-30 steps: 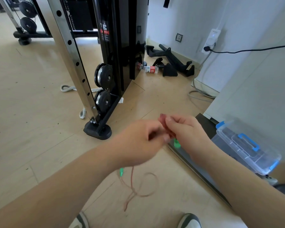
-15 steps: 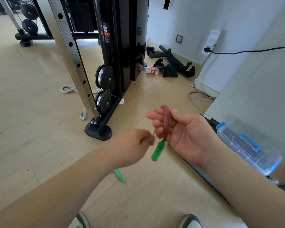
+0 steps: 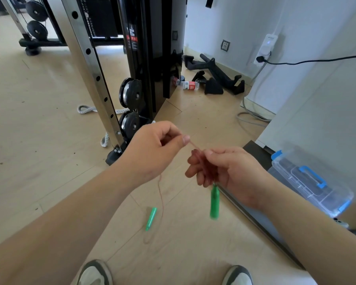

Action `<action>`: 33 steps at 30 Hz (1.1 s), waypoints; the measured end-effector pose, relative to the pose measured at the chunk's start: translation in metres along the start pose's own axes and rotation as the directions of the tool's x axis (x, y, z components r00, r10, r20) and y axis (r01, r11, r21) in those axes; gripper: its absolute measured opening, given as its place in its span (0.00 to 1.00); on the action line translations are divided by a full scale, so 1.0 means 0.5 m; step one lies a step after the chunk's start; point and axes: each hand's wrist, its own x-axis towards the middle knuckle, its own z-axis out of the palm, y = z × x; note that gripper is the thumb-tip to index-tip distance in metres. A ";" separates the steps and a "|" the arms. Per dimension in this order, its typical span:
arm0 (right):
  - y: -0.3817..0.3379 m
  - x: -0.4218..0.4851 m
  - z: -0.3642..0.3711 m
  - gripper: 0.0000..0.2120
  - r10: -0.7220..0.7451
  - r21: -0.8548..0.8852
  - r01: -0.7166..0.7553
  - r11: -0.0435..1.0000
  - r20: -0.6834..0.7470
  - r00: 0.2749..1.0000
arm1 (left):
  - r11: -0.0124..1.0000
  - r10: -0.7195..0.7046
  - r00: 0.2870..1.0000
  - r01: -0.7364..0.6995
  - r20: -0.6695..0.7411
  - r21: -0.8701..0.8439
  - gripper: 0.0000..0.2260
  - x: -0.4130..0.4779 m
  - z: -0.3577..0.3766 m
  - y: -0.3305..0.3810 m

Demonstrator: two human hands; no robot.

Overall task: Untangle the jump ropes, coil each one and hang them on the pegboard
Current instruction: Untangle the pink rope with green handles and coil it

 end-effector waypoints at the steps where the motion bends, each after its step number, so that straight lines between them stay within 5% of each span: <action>1: -0.005 0.000 0.003 0.17 0.011 0.080 -0.012 0.997 0.014 1.000 | 1.000 -0.029 1.000 0.029 0.010 -0.001 0.08 0.002 0.000 -0.010; 5: -0.016 0.000 0.015 0.18 0.031 0.376 -0.046 0.925 0.047 0.998 | 0.981 -0.182 0.962 0.165 0.202 0.101 0.10 -0.010 0.029 -0.034; 9: -0.010 0.013 0.017 0.16 0.019 0.510 0.018 0.860 -0.066 0.998 | 0.940 -0.191 0.872 0.030 0.451 0.340 0.12 -0.050 0.073 -0.022; 12: 0.011 0.027 0.001 0.12 -0.042 0.247 0.117 0.962 -0.289 0.956 | 0.944 -0.114 0.807 -0.095 0.579 0.317 0.15 -0.070 0.088 0.013; 15: 0.023 0.020 -0.012 0.13 -0.210 -0.192 0.153 0.969 -0.323 0.923 | 0.979 -0.053 0.888 -0.045 0.457 0.201 0.08 -0.051 0.068 0.031; 20: 0.008 0.000 -0.015 0.13 -0.097 -0.188 0.082 0.979 -0.069 0.993 | 1.000 -0.005 0.991 0.005 0.133 0.001 0.08 -0.016 0.017 0.013; 25: -0.003 -0.005 0.000 0.13 0.080 0.165 -0.091 0.982 0.071 0.994 | 0.998 -0.067 0.985 0.067 0.161 0.002 0.09 -0.011 0.013 -0.009; 29: -0.023 -0.008 0.005 0.15 0.046 0.549 -0.069 0.833 0.055 0.997 | 0.975 -0.202 0.929 0.162 0.310 0.150 0.09 -0.022 0.039 -0.029; 31: -0.022 -0.003 0.001 0.17 0.036 0.620 -0.025 0.784 -0.006 0.999 | 0.963 -0.236 0.867 0.148 0.440 0.224 0.09 -0.040 0.059 -0.021; 33: -0.011 0.006 -0.004 0.16 0.033 0.533 0.029 0.846 -0.107 0.994 | 0.966 -0.209 0.822 0.089 0.530 0.244 0.10 -0.057 0.075 -0.002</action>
